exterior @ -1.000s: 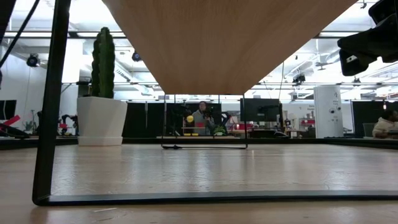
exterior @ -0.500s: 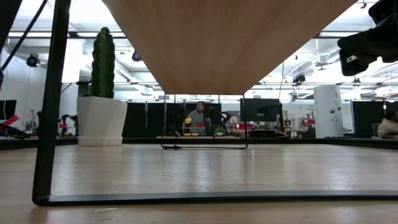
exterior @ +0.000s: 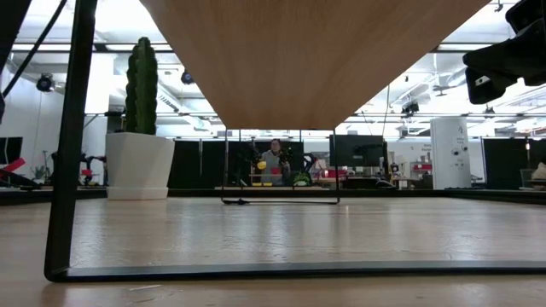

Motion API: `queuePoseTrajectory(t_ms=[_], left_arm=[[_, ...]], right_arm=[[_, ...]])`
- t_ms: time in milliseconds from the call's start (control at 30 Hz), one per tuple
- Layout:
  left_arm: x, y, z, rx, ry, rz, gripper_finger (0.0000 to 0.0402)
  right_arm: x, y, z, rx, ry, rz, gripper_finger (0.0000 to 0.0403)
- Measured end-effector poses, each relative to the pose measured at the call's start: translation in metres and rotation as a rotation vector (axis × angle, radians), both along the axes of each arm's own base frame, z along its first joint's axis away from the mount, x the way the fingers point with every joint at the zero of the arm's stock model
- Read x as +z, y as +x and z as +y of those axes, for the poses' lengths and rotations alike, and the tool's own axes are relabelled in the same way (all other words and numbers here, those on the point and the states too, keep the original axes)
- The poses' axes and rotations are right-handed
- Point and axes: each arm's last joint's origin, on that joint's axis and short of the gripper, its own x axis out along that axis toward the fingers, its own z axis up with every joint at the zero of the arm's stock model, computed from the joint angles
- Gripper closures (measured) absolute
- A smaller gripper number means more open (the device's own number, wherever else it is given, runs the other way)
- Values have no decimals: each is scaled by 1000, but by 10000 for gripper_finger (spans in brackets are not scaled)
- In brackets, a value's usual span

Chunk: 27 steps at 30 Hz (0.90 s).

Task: Pick & Place Mini bowls
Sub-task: Stack the white patterned bowl on top of the white patterned bowls on the shelf

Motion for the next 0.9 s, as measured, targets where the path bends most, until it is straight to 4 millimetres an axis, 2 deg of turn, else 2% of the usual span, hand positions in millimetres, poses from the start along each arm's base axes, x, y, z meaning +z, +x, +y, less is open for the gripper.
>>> queuePoseTrajectory(t_ms=[300, 600, 900], left_arm=[[-3, 0, 1, -11, -27, 12, 401], [-18, 2, 5, 6, -6, 62, 401], [-17, 4, 4, 8, -7, 44, 400]], right_arm=[[0, 0, 0, 0, 0, 0, 394], [0, 0, 0, 0, 0, 0, 394], [0, 0, 0, 0, 0, 0, 394]])
